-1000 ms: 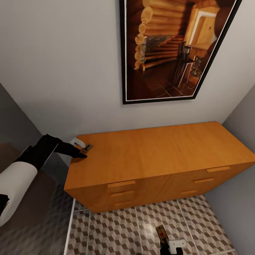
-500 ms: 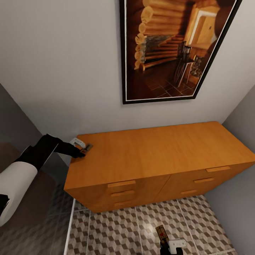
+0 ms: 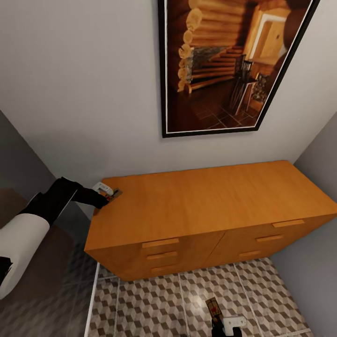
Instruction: Take the four mousetraps from the cabinet in the bathroom and place them on the bathroom floor. Make sure all four end up on the same floor surface, and ensure that at least two of them are either under or directly next to the same bathroom sink.
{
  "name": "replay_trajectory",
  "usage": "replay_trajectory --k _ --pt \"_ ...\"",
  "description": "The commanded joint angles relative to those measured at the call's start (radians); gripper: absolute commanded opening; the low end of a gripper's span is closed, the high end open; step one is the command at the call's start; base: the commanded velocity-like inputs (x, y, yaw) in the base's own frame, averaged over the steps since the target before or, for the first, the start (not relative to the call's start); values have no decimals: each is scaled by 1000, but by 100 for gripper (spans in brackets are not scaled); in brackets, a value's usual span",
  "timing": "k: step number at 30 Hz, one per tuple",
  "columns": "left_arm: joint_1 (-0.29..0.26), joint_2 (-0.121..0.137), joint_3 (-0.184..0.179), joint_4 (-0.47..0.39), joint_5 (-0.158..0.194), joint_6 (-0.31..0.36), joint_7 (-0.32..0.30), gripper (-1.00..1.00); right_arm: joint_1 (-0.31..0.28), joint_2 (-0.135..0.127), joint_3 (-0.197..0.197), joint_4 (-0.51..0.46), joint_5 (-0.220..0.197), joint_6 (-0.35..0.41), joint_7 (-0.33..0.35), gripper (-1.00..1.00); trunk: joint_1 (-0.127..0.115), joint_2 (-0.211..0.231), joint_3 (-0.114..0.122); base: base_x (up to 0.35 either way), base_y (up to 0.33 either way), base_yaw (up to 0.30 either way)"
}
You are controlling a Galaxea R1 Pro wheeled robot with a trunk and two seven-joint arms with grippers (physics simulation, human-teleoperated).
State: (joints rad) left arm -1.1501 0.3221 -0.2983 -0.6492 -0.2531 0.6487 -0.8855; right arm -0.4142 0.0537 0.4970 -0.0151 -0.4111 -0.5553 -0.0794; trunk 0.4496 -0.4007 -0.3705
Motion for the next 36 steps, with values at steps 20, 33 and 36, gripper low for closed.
replay_trajectory --k 20,33,36 --pt "1 12 12 -182 2 14 -21 -100 0 0 0 0 0 0 0 -100 0 1 0 0 0 0" --pt "1 17 108 -217 -1 59 -100 -100 0 0 0 0 0 0 0 -100 0 1 0 -86 -50 0" --pt "1 17 108 -212 -1 58 -101 -100 0 0 0 0 0 0 0 -100 0 1 0 -270 -206 0"
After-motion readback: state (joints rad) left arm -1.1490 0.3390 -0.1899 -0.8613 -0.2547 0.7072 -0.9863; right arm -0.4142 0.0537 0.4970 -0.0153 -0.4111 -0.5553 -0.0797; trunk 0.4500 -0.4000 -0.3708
